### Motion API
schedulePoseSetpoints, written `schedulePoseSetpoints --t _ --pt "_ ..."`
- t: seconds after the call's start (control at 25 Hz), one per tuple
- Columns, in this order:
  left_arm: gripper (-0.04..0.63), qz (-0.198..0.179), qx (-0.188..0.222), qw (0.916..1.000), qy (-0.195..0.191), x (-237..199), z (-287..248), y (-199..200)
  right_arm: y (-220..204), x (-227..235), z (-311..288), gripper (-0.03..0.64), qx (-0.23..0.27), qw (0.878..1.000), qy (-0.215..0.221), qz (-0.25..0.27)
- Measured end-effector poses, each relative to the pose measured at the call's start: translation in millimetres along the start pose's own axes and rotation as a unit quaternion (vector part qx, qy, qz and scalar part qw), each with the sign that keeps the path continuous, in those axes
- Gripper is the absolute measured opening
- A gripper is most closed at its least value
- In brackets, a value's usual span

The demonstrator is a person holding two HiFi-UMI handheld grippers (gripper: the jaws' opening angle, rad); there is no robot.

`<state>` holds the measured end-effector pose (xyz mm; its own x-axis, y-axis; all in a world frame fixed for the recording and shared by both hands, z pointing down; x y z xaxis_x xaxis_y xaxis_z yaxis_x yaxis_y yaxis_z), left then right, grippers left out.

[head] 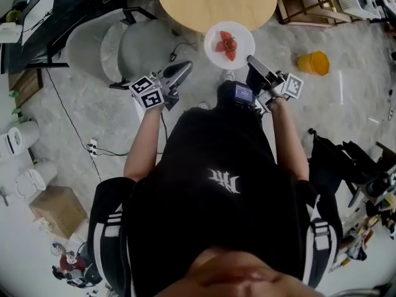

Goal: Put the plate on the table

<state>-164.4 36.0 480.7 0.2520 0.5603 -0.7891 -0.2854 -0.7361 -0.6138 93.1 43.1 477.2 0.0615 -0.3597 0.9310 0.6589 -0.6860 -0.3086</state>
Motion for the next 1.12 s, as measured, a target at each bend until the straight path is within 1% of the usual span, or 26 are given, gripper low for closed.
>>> schedulePoseSetpoints --t 0.28,0.48,0.6,0.76,0.96,1.12 --pt "0.002 -0.011 0.019 0.9992 0.033 -18.0 -44.7 46.7 65.4 31.6 -28.0 0.009 -0.035 0.999 0.023 -0.020" --pt "0.002 -0.017 0.031 0.9978 0.056 -25.8 -77.1 75.3 121.3 47.6 -43.2 0.009 -0.061 0.997 0.036 -0.014" --pt "0.002 -0.025 0.029 0.9970 0.067 -26.3 -89.7 86.4 143.0 52.8 -49.7 0.009 -0.076 0.996 0.046 -0.006" --pt "0.002 -0.028 0.037 0.9948 0.091 -33.8 -112.3 109.1 175.7 66.1 -56.8 0.009 -0.089 0.994 0.060 -0.018" --pt "0.002 -0.029 0.039 0.9936 0.102 -40.4 -137.0 126.3 196.3 85.7 -64.4 0.009 -0.111 0.991 0.073 -0.031" --pt "0.002 -0.021 0.023 0.9944 0.101 -49.6 -147.3 129.8 196.4 93.5 -75.5 0.009 -0.115 0.990 0.076 -0.039"
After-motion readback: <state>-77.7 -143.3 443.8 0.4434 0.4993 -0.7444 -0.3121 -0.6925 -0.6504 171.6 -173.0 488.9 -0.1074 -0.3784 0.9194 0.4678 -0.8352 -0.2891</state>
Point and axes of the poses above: the fingertips, and each gripper's own axes: z backward along the fingers, x to its right, y out of its top, the point moved 5 cm from there along z, backward along the fingers, and after that the axes turned 14 degrees about z, right-handed, at the moved point
